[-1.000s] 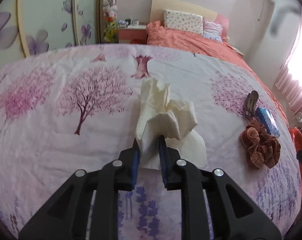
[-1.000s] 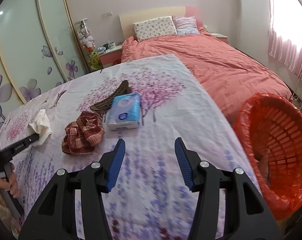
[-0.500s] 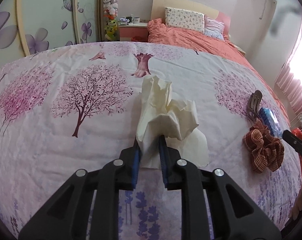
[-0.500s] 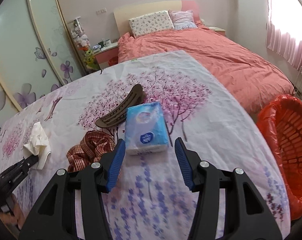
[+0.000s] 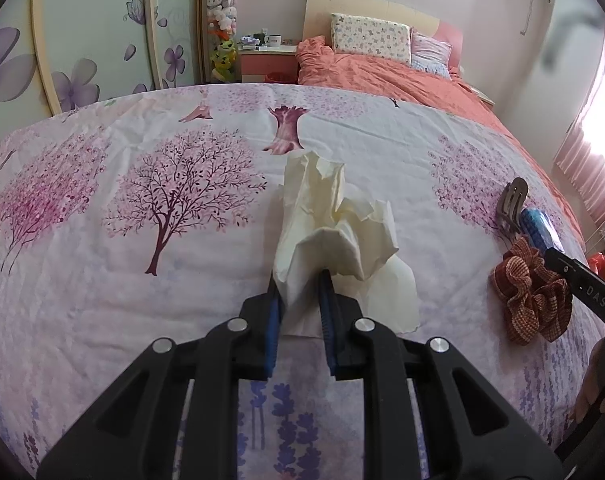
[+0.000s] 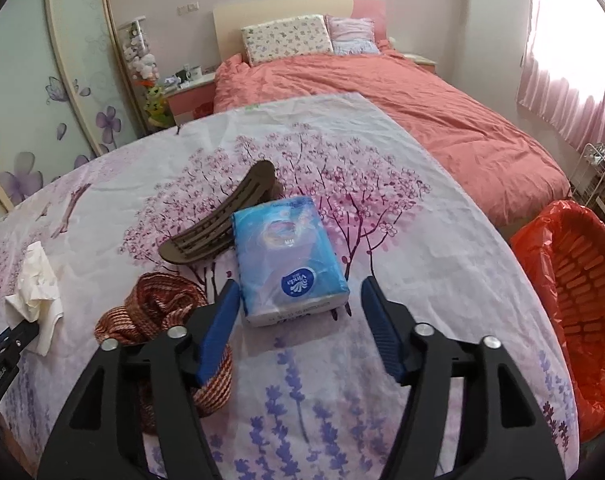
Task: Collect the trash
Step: 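Grasp the blue tissue pack with the right tool while the left tool holds the tissue, then carry the tissue pack and crumpled tissue over the red basket with both tools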
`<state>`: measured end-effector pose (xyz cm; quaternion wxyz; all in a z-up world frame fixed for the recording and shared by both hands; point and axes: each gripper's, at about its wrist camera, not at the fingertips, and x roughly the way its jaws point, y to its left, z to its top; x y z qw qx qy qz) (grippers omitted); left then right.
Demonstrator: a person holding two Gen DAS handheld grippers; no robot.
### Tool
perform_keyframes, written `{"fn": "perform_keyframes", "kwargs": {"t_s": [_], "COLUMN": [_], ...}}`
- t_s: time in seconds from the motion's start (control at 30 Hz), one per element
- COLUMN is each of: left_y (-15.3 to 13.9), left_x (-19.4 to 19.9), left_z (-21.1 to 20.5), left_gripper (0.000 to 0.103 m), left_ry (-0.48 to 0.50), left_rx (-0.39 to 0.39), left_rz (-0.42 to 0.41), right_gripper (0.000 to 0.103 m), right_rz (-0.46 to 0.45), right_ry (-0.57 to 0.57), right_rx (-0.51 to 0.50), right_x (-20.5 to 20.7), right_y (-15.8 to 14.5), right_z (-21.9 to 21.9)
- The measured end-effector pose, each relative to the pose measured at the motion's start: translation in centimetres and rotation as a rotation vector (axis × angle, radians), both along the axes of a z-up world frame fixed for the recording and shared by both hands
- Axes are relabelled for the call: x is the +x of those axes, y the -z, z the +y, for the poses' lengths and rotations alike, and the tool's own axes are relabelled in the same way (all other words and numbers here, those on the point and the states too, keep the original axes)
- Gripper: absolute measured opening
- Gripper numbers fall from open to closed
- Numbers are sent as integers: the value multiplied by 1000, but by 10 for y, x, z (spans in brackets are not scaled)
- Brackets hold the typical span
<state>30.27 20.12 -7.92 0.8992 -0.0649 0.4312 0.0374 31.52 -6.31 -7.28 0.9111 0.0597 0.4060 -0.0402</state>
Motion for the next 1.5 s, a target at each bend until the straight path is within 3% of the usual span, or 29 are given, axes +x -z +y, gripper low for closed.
{"fn": "perform_keyframes", "kwargs": {"t_s": [0.4, 0.5, 0.6, 0.73, 0.8, 0.83, 0.87, 0.9, 0.97, 1.27, 1.5], "left_y": [0, 0, 0, 1, 0, 1, 1, 1, 1, -29, -61], "left_x": [0, 0, 0, -1, 0, 1, 2, 3, 1, -18, -34], "left_z": [0, 0, 0, 4, 5, 5, 6, 6, 6, -6, -46], "left_gripper": [19, 20, 21, 30, 30, 28, 17, 13, 9, 6, 6], "left_ry": [0, 0, 2, 17, 19, 20, 26, 32, 37, 65, 133], "left_rx": [3, 5, -2, -41, -57, -65, -81, -90, -99, -83, -58], "left_rz": [1, 1, -3, -13, -18, -20, -21, -20, -28, -122, -178], "right_gripper": [67, 56, 55, 54, 54, 54, 54, 54, 53, 53, 53], "right_rz": [36, 33, 34, 17, 23, 28, 26, 23, 15, -75, -161], "right_ry": [-22, -38, -71, -74, -50, -42, -33, -26, -33, -28, 0], "right_rx": [16, 15, -16, -41, -38, -17, 3, 8, 17, 52, 67], "right_x": [9, 10, 4, -10, -12, -12, -14, -15, -22, -58, -86], "right_y": [4, 3, 2, -1, 2, 3, 3, 3, 1, -21, -43], "right_z": [-4, -5, -5, -19, -29, -35, -40, -43, -48, -71, -87]}}
